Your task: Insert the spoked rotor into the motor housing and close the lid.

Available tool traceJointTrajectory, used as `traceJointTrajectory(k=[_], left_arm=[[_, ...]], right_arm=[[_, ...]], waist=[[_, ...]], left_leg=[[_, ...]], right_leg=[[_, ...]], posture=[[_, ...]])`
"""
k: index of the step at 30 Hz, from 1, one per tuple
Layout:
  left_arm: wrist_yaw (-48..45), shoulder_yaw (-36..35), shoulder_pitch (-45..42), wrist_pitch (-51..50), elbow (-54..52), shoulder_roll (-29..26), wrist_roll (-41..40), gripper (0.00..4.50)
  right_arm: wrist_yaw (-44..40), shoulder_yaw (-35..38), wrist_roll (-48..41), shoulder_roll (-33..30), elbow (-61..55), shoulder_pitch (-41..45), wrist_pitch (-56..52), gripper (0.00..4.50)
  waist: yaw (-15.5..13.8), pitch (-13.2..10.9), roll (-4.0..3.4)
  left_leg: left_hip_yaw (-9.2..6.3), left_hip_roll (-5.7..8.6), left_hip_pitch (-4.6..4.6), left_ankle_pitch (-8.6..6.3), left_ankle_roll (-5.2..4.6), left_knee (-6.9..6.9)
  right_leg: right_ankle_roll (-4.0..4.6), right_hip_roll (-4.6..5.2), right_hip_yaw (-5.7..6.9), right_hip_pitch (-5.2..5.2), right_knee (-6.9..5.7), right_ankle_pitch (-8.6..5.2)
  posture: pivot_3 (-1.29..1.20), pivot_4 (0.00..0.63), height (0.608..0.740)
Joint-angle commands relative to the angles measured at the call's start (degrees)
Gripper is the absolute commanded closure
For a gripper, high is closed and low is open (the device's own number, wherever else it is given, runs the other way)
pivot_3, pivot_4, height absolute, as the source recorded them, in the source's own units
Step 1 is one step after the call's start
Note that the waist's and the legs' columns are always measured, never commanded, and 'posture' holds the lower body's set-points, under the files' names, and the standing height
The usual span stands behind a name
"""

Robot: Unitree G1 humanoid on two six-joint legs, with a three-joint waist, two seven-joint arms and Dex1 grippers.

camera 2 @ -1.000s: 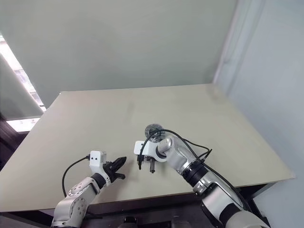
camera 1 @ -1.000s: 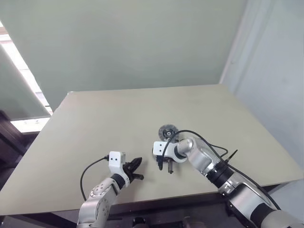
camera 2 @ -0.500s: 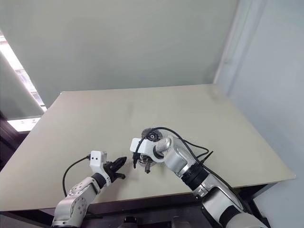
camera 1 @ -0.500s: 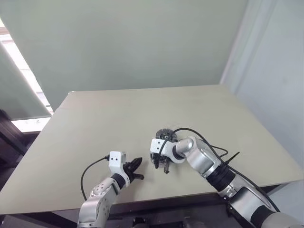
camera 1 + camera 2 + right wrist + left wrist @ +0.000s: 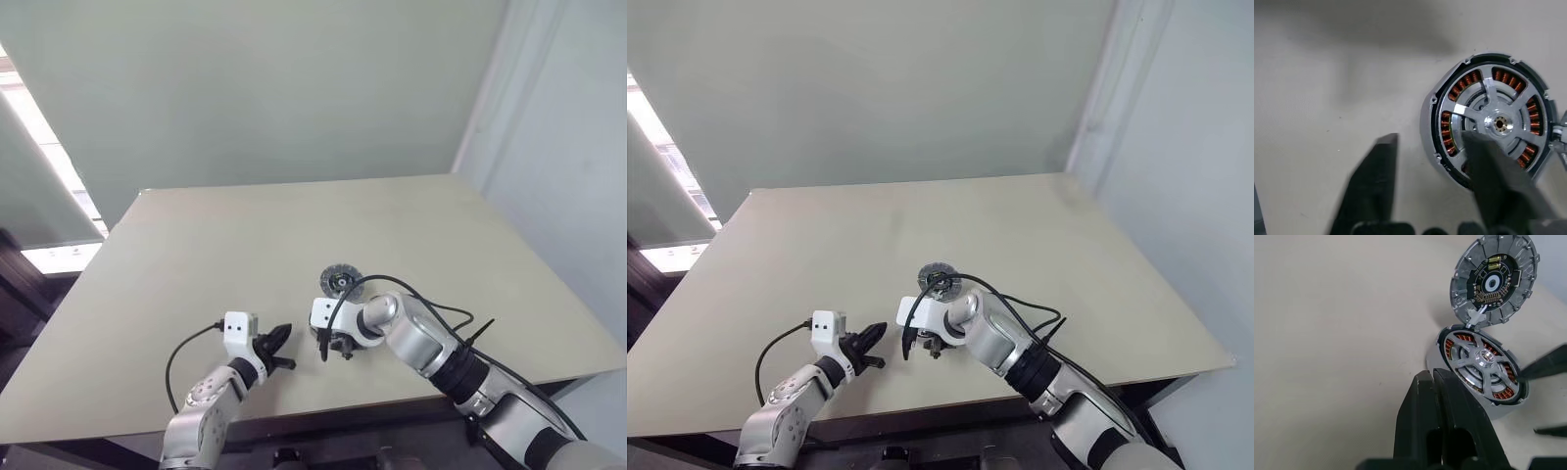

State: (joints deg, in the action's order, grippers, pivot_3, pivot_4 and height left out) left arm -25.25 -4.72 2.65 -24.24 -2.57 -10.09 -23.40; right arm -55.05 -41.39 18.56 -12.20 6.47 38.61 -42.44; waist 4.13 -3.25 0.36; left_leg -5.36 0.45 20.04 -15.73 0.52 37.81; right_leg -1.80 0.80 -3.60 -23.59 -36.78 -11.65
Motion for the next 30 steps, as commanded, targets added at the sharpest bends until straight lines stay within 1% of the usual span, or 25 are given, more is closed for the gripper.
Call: traceJointTrajectory(k=[1,2,3,13,16,21,25,26,27,30], left_arm=[[-0.64,-0.18,-1.19,1.24,-0.42,-0.14,-0.16,4.50],[-0.70,-0.18,-1.26,1.30,-0.31,-0.14,-0.12,4.50],[-0.74,-0.18,-1.34,1.35,-0.21,-0.13,-0.09,4.50],[-0.67,-0.02,-1.28,1.44,-0.56,-0.01,0.00,4.50],[-0.63,-0.01,-1.12,1.38,-0.83,-0.06,0.01,4.50],[-0.57,-0.08,-1.04,1.27,-1.06,-0.15,0.00,4.50],[-0.52,-0.10,-0.91,1.19,-1.26,-0.11,-0.07,4.50],[-0.51,-0.08,-0.86,1.21,-1.30,-0.08,-0.07,4.50],[-0.48,-0.08,-0.80,1.21,-1.36,-0.02,-0.11,4.50],[-0.42,-0.09,-0.74,1.23,-1.45,0.08,-0.17,4.50]], right_arm=[[0.73,0.16,0.12,0.12,-0.81,1.87,1.79,1.03],[0.82,0.12,0.03,0.20,-0.62,1.82,1.97,0.62],[0.71,-0.07,-0.02,0.19,-0.39,1.85,2.24,0.33],[1.94,-0.70,0.23,0.83,3.78,1.33,5.10,0.33],[2.19,-0.68,0.18,0.85,4.40,1.05,5.46,0.92],[2.87,-0.51,0.11,1.16,5.52,0.63,5.81,2.63],[3.20,-0.48,0.05,1.38,5.94,0.59,5.92,4.10],[3.26,-0.46,0.06,1.41,5.99,0.56,5.95,4.38],[3.36,-0.42,0.07,1.46,6.11,0.53,6.01,4.45],[3.80,-0.21,0.09,1.67,6.55,0.51,6.17,4.45]], waist=[[-0.01,0.00,0.00],[-0.01,0.00,0.00],[-0.01,0.00,0.00],[-0.03,0.00,0.00],[-0.03,0.00,0.00],[-0.03,0.00,0.00],[-0.03,0.00,0.00],[-0.02,0.00,0.00],[-0.02,0.00,-0.01],[-0.02,0.00,0.00]], left_leg=[[0.00,0.00,0.00,0.00,0.00,0.00],[0.00,0.01,0.00,0.00,0.00,0.01],[0.01,0.01,0.01,0.00,0.00,0.01],[0.00,0.01,0.01,0.00,0.00,0.02],[0.00,0.01,0.00,0.00,0.00,0.02],[0.00,0.01,0.01,0.00,0.00,0.02],[0.00,0.01,0.00,0.00,0.00,0.02],[0.00,0.01,-0.01,0.00,0.00,0.02],[0.00,0.01,0.00,0.00,0.00,0.03],[0.00,0.01,-0.01,0.00,0.00,0.03]], right_leg=[[0.00,0.00,0.00,0.00,0.00,0.00],[0.00,0.01,0.00,0.01,0.00,0.00],[0.00,0.01,0.00,0.01,0.01,0.00],[0.00,0.01,0.00,0.01,0.01,0.00],[0.00,0.01,0.00,0.01,0.01,0.00],[0.01,0.01,0.00,0.01,0.01,0.00],[0.00,0.01,0.00,0.02,0.00,0.00],[0.00,0.01,0.00,0.03,0.00,0.00],[0.00,0.01,0.00,0.02,0.00,0.00],[0.00,0.01,0.00,0.03,0.00,0.00]], posture=[[0.00,0.000,0.740],[0.00,0.000,0.740],[0.00,0.000,0.740],[0.00,0.000,0.740],[0.00,0.000,0.740],[0.00,0.000,0.740],[0.00,0.000,0.740],[0.00,0.000,0.740],[0.00,0.000,0.740],[0.00,0.000,0.740]])
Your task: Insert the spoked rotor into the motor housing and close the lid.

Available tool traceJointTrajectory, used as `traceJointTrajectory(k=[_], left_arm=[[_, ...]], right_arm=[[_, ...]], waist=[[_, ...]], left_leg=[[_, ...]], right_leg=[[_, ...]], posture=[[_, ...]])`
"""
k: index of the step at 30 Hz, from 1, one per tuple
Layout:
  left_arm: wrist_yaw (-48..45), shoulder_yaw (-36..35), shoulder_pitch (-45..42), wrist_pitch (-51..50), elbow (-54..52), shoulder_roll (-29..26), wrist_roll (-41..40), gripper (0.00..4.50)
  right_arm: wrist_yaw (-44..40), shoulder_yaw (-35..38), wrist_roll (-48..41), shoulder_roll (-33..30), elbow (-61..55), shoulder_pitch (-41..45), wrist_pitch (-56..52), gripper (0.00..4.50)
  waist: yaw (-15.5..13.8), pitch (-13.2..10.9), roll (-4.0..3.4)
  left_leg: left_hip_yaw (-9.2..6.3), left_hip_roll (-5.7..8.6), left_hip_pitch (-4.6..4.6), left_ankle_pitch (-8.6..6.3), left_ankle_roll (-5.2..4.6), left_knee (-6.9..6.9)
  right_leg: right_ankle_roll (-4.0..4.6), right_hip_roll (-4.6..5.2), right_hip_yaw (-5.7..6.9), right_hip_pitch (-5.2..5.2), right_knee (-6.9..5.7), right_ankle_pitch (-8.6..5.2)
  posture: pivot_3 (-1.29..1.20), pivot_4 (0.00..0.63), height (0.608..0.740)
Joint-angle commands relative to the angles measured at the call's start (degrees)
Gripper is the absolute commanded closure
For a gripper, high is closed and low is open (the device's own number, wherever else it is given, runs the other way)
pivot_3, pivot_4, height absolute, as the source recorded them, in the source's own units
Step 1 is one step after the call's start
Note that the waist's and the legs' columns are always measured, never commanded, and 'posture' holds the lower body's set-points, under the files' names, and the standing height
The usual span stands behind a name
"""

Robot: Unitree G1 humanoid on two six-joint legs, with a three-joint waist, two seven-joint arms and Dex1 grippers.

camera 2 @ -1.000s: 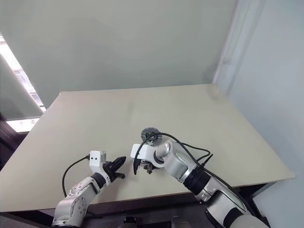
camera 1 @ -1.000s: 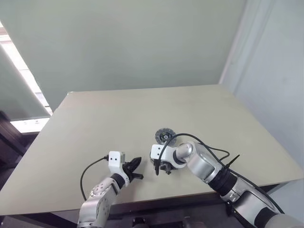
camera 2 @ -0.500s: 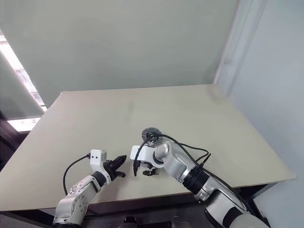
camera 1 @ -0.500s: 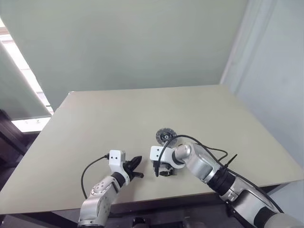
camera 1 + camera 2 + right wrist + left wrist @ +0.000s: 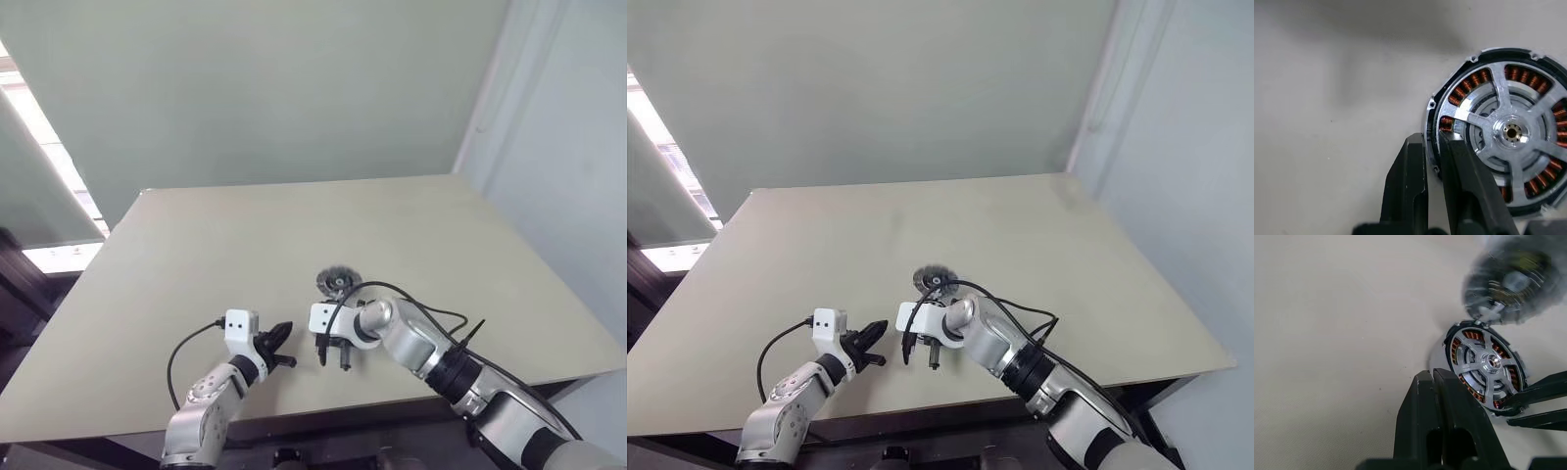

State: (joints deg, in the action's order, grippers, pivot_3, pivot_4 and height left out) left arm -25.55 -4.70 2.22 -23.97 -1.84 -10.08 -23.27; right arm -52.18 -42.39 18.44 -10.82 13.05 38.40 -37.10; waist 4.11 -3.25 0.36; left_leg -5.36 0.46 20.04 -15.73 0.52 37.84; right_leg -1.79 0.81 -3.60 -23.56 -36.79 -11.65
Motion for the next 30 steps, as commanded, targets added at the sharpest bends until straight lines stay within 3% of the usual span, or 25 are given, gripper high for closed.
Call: traceJointTrajectory(k=[1,7,10,30], left_arm=[[-0.10,-0.12,-0.31,0.98,-2.19,0.10,-0.32,4.50],[0.01,-0.19,-0.35,1.13,-2.09,0.28,-0.29,4.50],[-0.03,-0.17,-0.37,1.17,-1.98,0.31,-0.21,4.50],[0.02,-1.81,-1.16,1.67,-0.84,-0.29,-0.29,4.50]], right_arm=[[1.12,0.90,0.22,0.40,0.05,0.70,0.77,4.45],[2.09,2.56,-0.88,1.72,0.05,0.74,-0.36,4.45],[5.52,-0.82,4.14,0.44,-2.33,1.05,1.95,4.45],[17.13,10.97,-5.34,16.38,-18.68,-3.07,-37.57,4.45]], waist=[[0.00,0.00,0.00],[0.05,0.00,0.00],[0.04,0.00,0.00],[-0.02,0.01,0.00]], left_leg=[[0.00,0.00,0.00,0.00,0.00,0.00],[0.00,-0.01,-0.01,0.00,0.00,0.00],[0.00,-0.01,-0.02,0.01,0.00,0.00],[-0.01,0.00,0.67,0.01,0.02,0.01]], right_leg=[[0.00,0.00,0.00,0.00,0.00,0.00],[0.00,0.00,0.00,0.00,0.00,0.00],[0.00,-0.01,0.00,0.00,-0.01,0.00],[0.00,0.00,-0.01,-0.64,-0.10,0.03]], posture=[[0.00,0.000,0.740],[0.00,0.000,0.740],[0.00,0.000,0.740],[0.00,0.000,0.740]])
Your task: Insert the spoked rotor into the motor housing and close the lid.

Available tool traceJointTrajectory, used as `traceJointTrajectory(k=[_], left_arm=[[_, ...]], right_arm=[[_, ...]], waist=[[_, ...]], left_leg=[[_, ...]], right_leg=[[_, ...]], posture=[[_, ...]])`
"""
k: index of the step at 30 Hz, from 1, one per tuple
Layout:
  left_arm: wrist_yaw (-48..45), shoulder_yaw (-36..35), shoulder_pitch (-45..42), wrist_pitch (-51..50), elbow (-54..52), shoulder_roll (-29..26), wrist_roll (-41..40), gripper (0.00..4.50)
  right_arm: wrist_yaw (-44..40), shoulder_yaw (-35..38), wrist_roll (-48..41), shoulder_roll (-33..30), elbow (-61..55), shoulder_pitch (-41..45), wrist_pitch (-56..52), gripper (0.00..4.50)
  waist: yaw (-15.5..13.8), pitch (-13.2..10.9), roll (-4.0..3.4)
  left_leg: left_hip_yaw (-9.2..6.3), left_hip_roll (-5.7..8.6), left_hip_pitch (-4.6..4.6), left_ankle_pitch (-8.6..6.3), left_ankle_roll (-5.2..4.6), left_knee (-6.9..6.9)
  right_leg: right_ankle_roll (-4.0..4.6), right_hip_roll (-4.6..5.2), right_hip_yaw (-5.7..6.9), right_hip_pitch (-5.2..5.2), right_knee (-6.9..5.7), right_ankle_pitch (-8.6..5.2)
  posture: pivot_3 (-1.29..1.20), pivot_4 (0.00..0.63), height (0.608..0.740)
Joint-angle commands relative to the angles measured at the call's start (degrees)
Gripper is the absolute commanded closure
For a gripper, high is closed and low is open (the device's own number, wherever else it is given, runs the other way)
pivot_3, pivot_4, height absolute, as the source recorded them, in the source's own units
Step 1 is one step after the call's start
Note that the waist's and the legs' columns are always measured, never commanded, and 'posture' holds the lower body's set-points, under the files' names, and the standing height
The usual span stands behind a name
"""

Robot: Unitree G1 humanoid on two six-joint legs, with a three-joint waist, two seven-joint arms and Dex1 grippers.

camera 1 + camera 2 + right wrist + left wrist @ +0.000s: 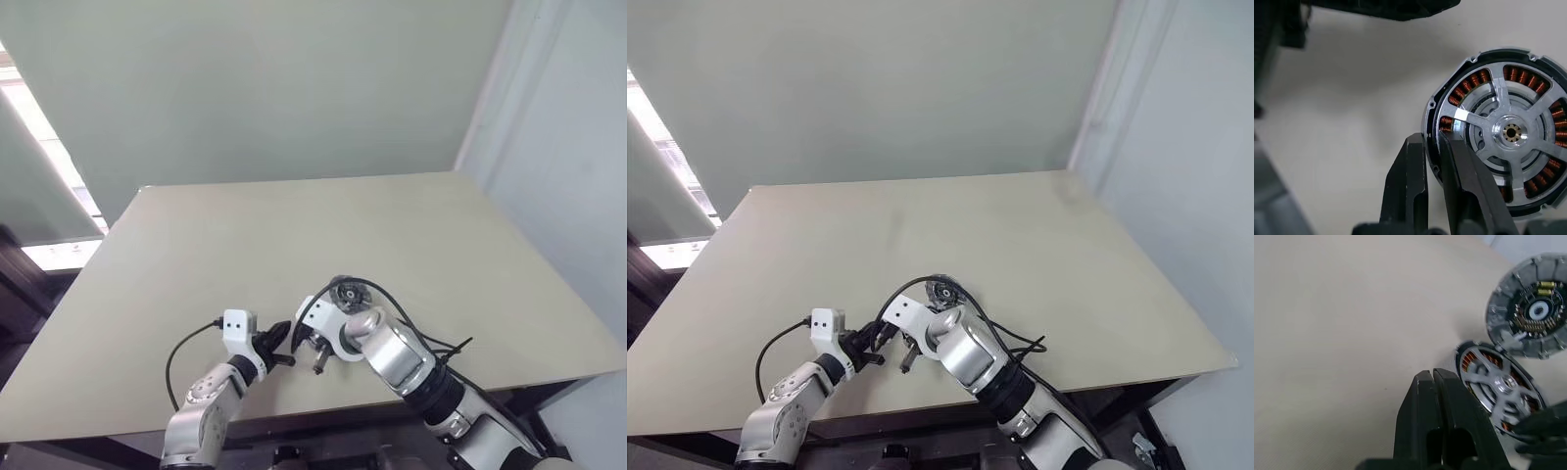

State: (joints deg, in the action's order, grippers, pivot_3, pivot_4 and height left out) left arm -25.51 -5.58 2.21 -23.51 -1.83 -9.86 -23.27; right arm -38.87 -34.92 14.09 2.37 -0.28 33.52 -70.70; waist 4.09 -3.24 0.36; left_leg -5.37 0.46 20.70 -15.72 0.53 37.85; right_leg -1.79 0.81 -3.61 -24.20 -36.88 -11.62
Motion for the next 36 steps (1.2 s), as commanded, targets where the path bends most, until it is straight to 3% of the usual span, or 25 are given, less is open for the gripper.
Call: traceJointTrajectory(k=[1,13,23,36], left_arm=[[0.07,-1.13,-1.23,1.30,-0.74,-0.53,-0.27,4.50],[0.68,-2.94,-1.09,2.05,-0.28,-0.99,-0.24,4.50],[0.66,-2.35,-1.16,2.12,-0.21,-0.49,0.02,4.50],[0.55,-1.74,-1.40,1.93,-0.15,-0.46,0.12,4.50]], right_arm=[[5.31,4.16,-1.15,4.29,-5.80,1.75,-5.47,4.45],[22.01,6.33,-3.32,11.98,-5.25,-1.25,-10.53,4.45],[25.98,5.99,-10.44,13.54,-6.55,-2.56,-12.53,4.45],[30.33,10.89,-17.95,16.47,-6.31,-2.25,-13.01,4.45]], waist=[[0.00,0.00,0.00],[0.01,0.01,0.01],[0.09,0.01,0.01],[0.18,0.02,0.01]], left_leg=[[0.00,0.00,0.00,0.00,0.00,0.00],[0.02,0.01,0.02,0.00,0.01,-0.03],[0.03,0.00,0.02,0.00,0.00,-0.01],[0.02,0.01,0.02,0.00,-0.01,0.01]], right_leg=[[0.00,-0.01,0.00,0.00,-0.01,0.00],[0.00,0.01,-0.01,-0.07,-0.02,0.00],[0.00,0.01,-0.02,-0.05,-0.02,0.00],[0.00,0.01,-0.01,-0.02,-0.02,0.00]], posture=[[0.00,0.000,0.740],[0.00,0.000,0.740],[0.00,0.000,0.740],[0.00,0.000,0.740]])
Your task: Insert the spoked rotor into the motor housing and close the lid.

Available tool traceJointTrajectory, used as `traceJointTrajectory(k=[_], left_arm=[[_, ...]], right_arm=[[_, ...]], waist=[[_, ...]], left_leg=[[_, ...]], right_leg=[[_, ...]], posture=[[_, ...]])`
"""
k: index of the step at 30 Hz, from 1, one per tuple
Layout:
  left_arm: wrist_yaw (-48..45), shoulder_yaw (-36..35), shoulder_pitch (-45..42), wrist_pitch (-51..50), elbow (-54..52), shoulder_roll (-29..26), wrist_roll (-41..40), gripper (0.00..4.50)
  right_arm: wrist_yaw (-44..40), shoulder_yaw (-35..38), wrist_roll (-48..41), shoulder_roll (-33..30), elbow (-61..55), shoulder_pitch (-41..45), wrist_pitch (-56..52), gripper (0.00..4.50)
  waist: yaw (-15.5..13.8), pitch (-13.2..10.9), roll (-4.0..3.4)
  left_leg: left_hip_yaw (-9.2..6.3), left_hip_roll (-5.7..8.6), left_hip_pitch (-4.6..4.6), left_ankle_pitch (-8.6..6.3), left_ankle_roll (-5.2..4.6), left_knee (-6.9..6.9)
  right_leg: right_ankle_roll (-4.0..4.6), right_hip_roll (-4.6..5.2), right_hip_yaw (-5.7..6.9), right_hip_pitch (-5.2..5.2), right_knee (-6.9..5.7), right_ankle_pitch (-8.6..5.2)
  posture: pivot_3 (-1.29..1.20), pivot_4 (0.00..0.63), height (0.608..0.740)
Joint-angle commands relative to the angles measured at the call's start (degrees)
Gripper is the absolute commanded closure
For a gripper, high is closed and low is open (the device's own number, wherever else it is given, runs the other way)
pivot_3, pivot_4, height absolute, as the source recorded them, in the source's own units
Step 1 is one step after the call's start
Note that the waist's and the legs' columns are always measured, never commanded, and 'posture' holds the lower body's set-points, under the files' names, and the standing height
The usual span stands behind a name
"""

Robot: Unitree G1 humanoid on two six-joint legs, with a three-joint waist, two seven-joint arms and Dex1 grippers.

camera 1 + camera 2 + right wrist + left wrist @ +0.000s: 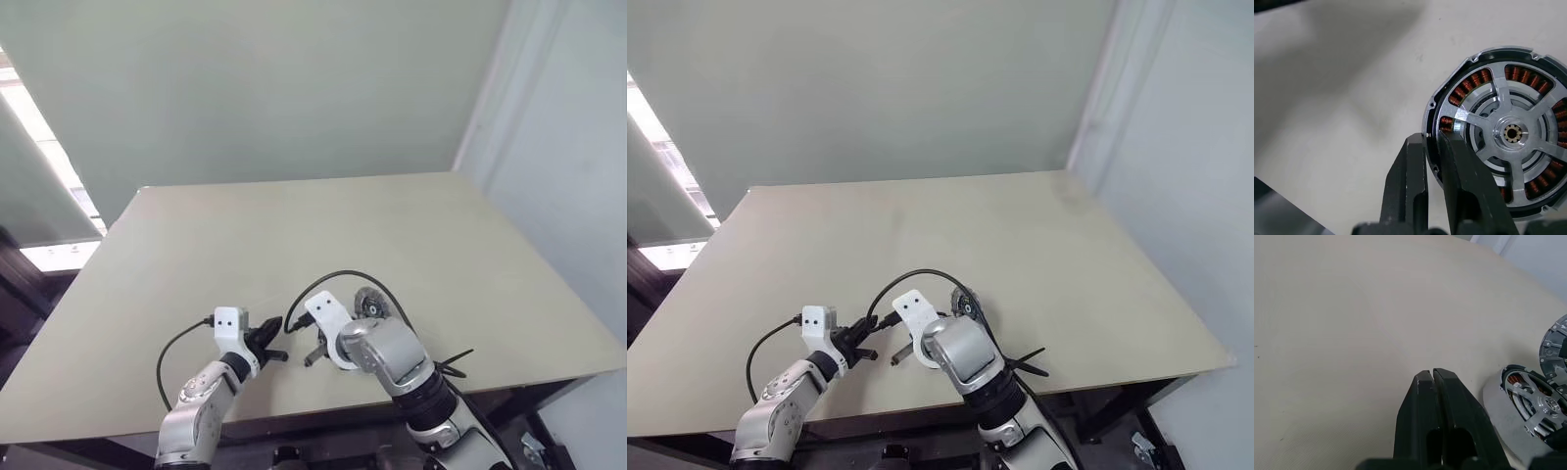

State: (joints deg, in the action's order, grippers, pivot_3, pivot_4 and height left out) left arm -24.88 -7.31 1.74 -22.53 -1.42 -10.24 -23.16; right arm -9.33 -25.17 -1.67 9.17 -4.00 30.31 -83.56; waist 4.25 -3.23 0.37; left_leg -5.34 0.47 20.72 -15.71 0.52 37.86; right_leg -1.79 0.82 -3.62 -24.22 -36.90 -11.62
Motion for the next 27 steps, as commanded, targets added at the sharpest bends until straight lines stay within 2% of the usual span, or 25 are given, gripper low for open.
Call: traceJointTrajectory(k=[1,13,18,24,26,27], left_arm=[[-0.11,0.04,-0.96,0.95,-0.54,-0.14,0.05,4.50],[-0.46,0.32,-1.50,1.20,0.22,-0.22,0.36,4.50],[-0.64,0.47,-1.70,1.52,0.58,-0.04,0.44,4.50],[-0.88,0.48,-1.89,1.90,0.96,-0.09,0.44,4.50],[-1.06,0.37,-2.01,1.98,1.16,-0.23,0.36,4.50],[-1.19,0.28,-2.06,1.99,1.24,-0.34,0.29,4.50]], right_arm=[[0.92,1.11,-2.84,9.71,-2.69,0.84,-0.40,4.45],[0.68,-1.61,-8.49,7.32,-4.43,0.60,-0.02,4.45],[0.86,-2.49,-9.43,5.44,-4.46,0.68,1.38,2.83],[-0.01,-4.38,-10.27,3.01,-5.70,1.82,3.71,0.67],[-1.93,-5.55,-11.22,1.42,-6.82,2.76,3.87,0.06],[-3.01,-6.04,-11.82,0.61,-7.52,3.21,3.60,0.02]], waist=[[0.02,0.00,0.00],[0.17,0.01,0.01],[0.14,0.02,0.02],[0.07,0.03,0.02],[0.07,0.03,0.02],[0.08,0.03,0.03]], left_leg=[[0.01,0.00,0.00,0.00,0.00,0.00],[0.01,-0.05,-0.02,0.00,-0.01,-0.02],[0.01,-0.04,-0.02,0.00,-0.01,0.00],[0.01,-0.03,-0.03,0.00,-0.01,0.02],[0.01,-0.03,-0.03,0.00,0.00,0.01],[0.01,-0.03,-0.03,0.00,-0.01,0.00]], right_leg=[[0.00,0.00,0.00,0.00,0.00,0.00],[0.00,-0.04,0.00,-0.01,0.00,0.00],[0.00,-0.03,-0.01,0.01,0.00,0.00],[0.00,-0.02,0.00,0.03,0.00,0.00],[0.00,-0.02,0.00,0.03,0.00,0.00],[0.00,-0.03,0.00,0.03,0.00,0.00]], posture=[[0.00,0.000,0.740],[0.00,0.000,0.740],[0.00,0.000,0.740],[0.00,0.000,0.740],[0.00,0.000,0.740],[0.00,0.000,0.740]])
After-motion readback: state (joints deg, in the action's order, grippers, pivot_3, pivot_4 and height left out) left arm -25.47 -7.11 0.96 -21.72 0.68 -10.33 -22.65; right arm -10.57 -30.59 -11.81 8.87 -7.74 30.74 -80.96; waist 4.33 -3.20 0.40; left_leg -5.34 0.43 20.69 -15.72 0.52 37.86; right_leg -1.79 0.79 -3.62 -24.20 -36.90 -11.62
